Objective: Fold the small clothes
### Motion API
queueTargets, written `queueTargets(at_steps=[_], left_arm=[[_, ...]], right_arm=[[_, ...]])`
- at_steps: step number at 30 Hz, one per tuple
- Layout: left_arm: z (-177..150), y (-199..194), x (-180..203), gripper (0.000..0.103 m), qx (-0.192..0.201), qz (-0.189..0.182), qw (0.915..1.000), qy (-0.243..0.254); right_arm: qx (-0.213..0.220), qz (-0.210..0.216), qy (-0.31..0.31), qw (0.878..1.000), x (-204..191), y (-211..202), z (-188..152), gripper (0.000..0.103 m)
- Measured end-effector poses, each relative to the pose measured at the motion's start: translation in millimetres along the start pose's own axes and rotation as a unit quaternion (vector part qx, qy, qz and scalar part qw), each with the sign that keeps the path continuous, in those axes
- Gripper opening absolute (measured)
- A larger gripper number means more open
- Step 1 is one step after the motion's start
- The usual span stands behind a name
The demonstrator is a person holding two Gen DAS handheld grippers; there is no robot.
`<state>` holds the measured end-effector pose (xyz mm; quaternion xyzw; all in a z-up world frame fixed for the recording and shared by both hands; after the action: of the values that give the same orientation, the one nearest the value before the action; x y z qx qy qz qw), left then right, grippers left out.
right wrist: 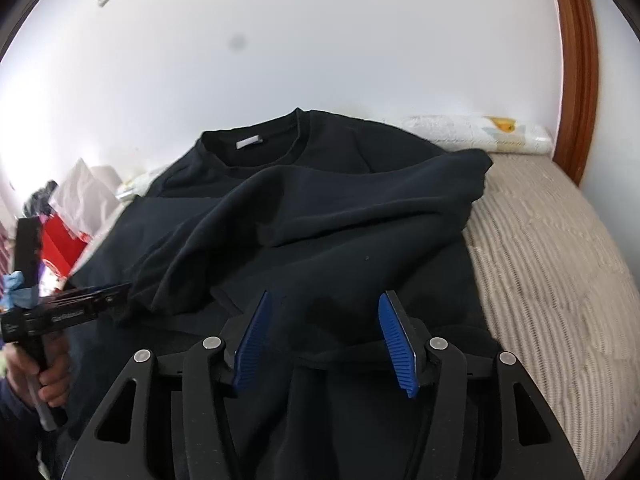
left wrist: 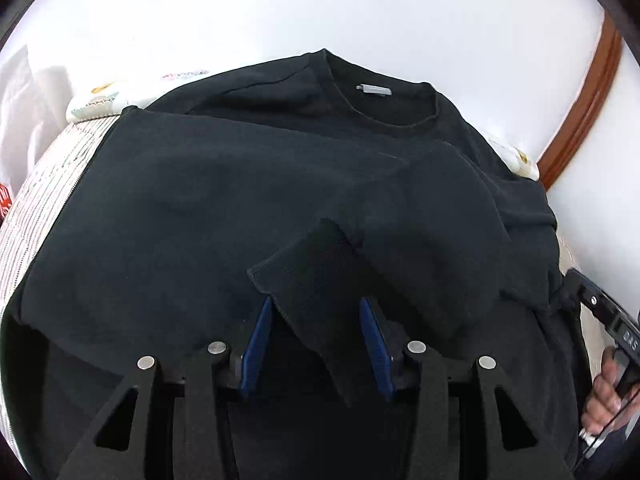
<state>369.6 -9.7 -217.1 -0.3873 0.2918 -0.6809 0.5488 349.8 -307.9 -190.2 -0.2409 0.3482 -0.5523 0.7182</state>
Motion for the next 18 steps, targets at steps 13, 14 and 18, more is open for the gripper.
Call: queueTargets(at_steps=[13, 14, 18], left_arm=[[14, -18, 3, 0.008, 0.047, 0.053, 0.9972, 0.025], [20, -30, -4, 0.008, 0.058, 0.046, 0.9972, 0.011], [41, -72, -36, 0.007, 0.099, 0.04, 0.9939, -0.027]], right_arm=[[0.007, -0.011, 0.015, 1.0, 12, 6, -2, 0.056], [0.009, -0.012, 0.017, 1.0, 13, 6, -1, 0.056], [0.013, -0.007, 0.015, 1.0, 12, 4, -1, 0.056]])
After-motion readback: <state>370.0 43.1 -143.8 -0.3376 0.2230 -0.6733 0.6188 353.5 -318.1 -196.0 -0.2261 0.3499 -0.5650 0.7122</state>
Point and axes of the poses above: each gripper's, at about its wrist camera, not at the fingertips, and y roughly the way its jaws point, x to its right, z to its top, the point moved 10 cm from there along y, roughly the way its jaws point, and after that the axes turned 5 degrees about -x, right-handed, at the moved point
